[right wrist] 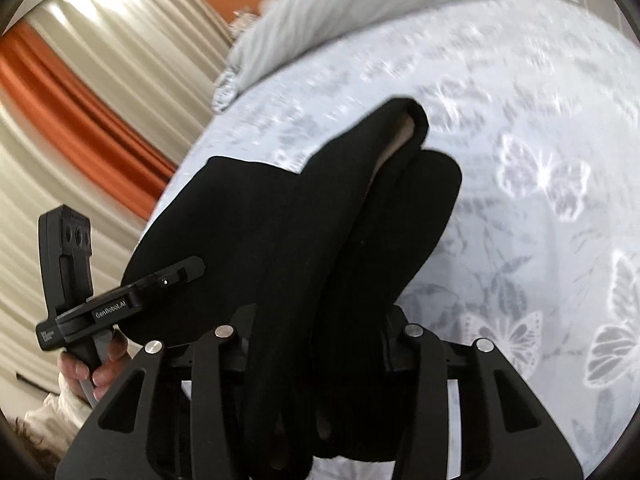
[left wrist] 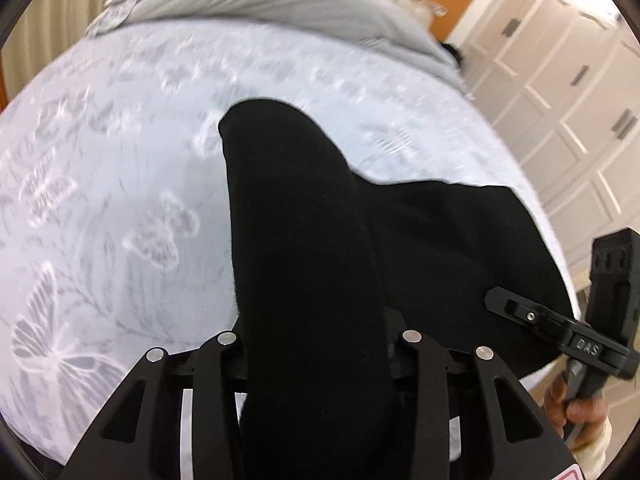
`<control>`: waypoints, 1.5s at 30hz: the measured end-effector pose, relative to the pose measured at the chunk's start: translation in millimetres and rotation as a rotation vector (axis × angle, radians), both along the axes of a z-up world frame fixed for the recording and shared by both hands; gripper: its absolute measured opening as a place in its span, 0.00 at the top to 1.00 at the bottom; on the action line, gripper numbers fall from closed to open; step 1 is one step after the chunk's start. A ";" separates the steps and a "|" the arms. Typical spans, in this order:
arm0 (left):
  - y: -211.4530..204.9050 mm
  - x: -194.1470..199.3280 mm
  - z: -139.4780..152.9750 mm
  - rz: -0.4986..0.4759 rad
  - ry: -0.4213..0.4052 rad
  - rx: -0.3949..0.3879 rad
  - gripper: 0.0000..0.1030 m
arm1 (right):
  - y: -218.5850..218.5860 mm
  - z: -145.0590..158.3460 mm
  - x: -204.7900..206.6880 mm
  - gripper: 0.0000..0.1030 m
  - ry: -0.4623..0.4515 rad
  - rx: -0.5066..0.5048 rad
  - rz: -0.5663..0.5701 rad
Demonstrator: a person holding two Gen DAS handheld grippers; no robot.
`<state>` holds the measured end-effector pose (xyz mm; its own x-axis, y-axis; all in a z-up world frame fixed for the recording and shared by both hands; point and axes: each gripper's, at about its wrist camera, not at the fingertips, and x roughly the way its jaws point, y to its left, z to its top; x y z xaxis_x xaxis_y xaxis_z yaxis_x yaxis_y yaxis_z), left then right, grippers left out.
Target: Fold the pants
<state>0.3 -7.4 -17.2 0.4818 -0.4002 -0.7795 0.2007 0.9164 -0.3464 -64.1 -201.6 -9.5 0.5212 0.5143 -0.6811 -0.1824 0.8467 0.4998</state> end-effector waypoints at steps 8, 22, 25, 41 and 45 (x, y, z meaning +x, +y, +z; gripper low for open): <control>1.6 -45.4 93.2 -0.045 -0.305 -0.003 0.65 | 5.2 92.1 -35.2 0.61 -0.298 -0.013 0.015; 6.1 27.0 214.0 0.025 -0.683 0.016 0.62 | -24.5 193.5 66.5 0.60 -0.585 0.079 -0.068; 2.5 68.1 212.2 0.041 -0.715 0.045 0.62 | -30.9 187.8 117.1 0.60 -0.572 0.106 -0.089; 13.8 297.9 20.9 0.103 -0.353 0.016 0.60 | -38.6 -14.7 327.6 0.57 -0.208 0.072 -0.163; 23.5 329.6 -69.7 0.147 -0.116 0.046 0.49 | -49.4 -84.1 347.6 0.38 -0.028 -0.056 -0.186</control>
<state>329.9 16.0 -86.9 0.6207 -0.2835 -0.7310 0.0993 0.9533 -0.2854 283.5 -251.1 -93.6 0.6225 0.3689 -0.6902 -0.0332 0.8936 0.4477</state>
